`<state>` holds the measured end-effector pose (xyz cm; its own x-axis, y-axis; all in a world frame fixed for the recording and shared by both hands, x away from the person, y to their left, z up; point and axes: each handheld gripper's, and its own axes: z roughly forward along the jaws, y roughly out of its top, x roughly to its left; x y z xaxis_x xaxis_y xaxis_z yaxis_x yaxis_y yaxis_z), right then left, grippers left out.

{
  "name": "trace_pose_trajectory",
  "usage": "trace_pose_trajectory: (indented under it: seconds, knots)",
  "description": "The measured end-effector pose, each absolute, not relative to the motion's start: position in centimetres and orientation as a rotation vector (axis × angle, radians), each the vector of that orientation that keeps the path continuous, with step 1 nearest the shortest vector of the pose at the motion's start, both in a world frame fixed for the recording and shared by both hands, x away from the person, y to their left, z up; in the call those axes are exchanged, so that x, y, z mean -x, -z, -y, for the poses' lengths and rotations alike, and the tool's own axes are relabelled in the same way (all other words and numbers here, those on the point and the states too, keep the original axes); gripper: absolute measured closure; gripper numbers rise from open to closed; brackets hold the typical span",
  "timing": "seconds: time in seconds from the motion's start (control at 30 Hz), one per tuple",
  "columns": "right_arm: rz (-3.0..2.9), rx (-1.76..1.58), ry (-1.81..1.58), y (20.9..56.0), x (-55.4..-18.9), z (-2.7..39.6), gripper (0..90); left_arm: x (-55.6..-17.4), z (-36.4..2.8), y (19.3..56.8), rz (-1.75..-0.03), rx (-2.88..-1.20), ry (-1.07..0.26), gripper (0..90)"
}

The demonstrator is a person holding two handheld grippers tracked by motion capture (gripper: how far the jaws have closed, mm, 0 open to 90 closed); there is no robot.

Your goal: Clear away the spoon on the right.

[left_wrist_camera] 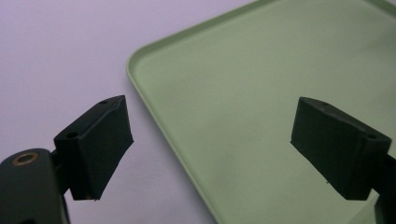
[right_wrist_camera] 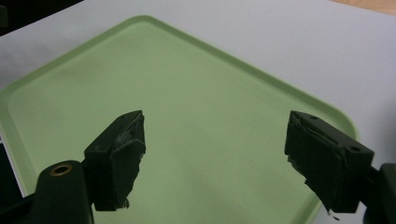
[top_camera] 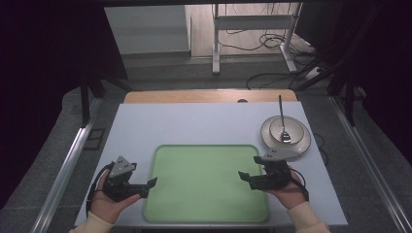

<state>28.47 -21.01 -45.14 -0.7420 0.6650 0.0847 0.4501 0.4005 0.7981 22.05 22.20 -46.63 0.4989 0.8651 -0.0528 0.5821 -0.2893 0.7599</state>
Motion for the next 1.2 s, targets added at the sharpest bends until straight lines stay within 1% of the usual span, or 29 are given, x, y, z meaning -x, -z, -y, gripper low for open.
trace_pose_trajectory:
  seconds: [0.6, 1.0, 1.2]
  knots:
    - [-2.386, -1.01, -1.276, 42.8, -30.1, 21.4, 21.2, -22.0, -22.8, 46.8, -1.182, -2.01, -0.489, 12.1]
    - [-2.305, -1.048, -1.309, 40.1, -32.8, 23.4, 21.6, -22.1, -22.6, 46.7, -1.19, -2.009, -0.489, 12.1]
    - [-2.268, -1.052, -1.309, 39.5, -33.7, 24.6, 21.7, -22.0, -22.6, 46.8, -1.195, -2.014, -0.491, 12.1]
